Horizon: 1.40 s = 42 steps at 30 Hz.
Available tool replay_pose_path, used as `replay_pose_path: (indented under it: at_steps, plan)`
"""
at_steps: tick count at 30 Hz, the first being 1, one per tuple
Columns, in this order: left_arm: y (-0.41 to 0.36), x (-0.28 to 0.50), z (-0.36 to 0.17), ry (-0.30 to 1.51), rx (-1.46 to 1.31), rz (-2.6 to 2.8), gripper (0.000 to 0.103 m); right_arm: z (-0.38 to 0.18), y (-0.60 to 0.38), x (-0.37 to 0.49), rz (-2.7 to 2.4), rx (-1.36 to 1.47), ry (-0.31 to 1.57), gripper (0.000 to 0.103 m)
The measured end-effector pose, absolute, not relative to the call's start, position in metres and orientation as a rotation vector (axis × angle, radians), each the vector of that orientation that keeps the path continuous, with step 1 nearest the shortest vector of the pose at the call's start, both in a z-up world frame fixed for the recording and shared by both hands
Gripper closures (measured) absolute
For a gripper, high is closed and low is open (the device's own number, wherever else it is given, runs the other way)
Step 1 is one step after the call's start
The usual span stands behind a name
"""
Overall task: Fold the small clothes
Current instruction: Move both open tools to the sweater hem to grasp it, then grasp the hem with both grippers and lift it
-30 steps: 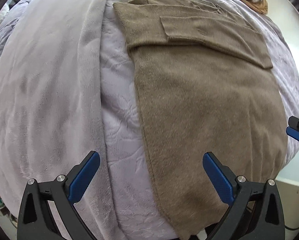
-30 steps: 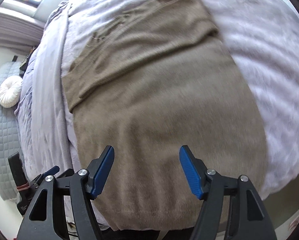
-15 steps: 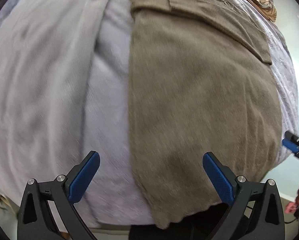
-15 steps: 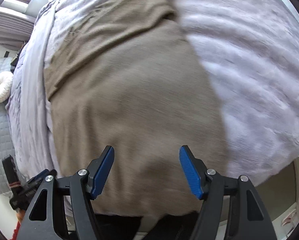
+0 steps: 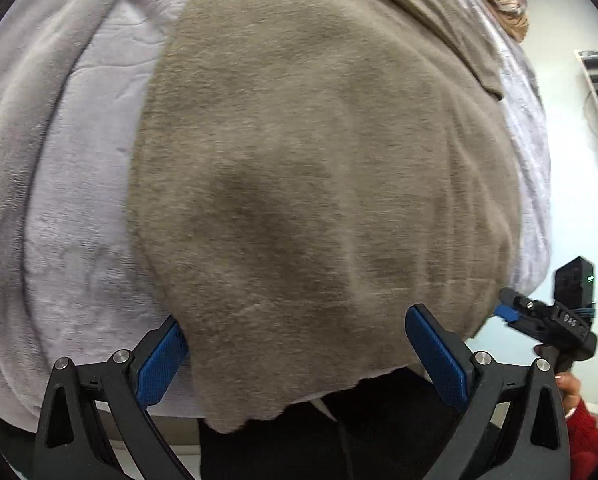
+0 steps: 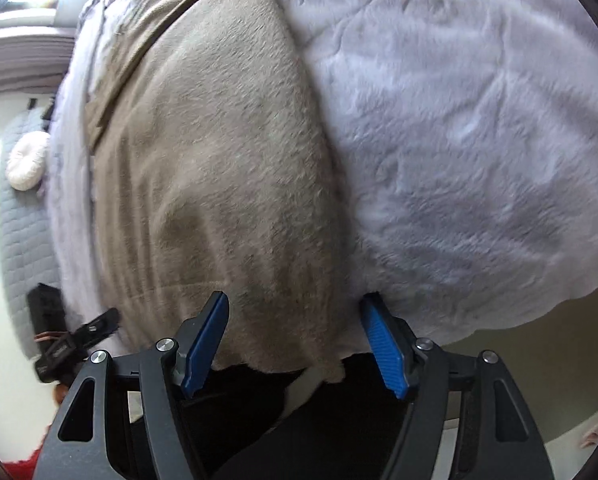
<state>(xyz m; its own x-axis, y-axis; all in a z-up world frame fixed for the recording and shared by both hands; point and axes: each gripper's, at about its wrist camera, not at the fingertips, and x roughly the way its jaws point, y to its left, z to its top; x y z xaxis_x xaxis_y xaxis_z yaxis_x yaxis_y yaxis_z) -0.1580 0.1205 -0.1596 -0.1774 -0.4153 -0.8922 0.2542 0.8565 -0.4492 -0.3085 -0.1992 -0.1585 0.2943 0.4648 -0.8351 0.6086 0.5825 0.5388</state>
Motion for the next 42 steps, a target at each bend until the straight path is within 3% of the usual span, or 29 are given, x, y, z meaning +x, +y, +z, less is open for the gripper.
replay_pose_path:
  at_steps: [4, 7, 8, 10, 12, 13, 29, 42]
  plan:
    - [0.123, -0.16, -0.162, 1.64, -0.158, -0.59, 0.002, -0.167, -0.203, -0.318, -0.113, 1.089, 1.301, 0.031]
    - [0.133, -0.159, -0.161, 1.635, -0.138, -0.547, 0.021, -0.17, -0.208, -0.322, -0.122, 1.162, 1.269, 0.031]
    - [0.135, -0.159, -0.162, 1.632, -0.139, -0.538, 0.033, -0.17, -0.207, -0.323, -0.113, 1.172, 1.266, 0.033]
    - [0.142, -0.156, -0.162, 1.631, -0.176, -0.549, 0.055, -0.169, -0.204, -0.324, -0.088, 1.176, 1.277, 0.053]
    - [0.144, -0.153, -0.16, 1.64, -0.202, -0.594, 0.09, -0.17, -0.201, -0.325, -0.072, 1.169, 1.298, 0.088]
    - [0.143, -0.152, -0.157, 1.643, -0.2, -0.616, 0.09, -0.168, -0.2, -0.323, -0.056, 1.178, 1.283, 0.093]
    - [0.131, -0.083, -0.095, 1.567, -0.27, -0.883, 0.09, -0.114, -0.199, -0.281, -0.006, 1.439, 0.932, 0.093]
    - [0.101, 0.02, -0.056, 1.449, -0.261, -0.923, 0.09, -0.061, -0.235, -0.191, 0.061, 1.429, 0.735, 0.093]
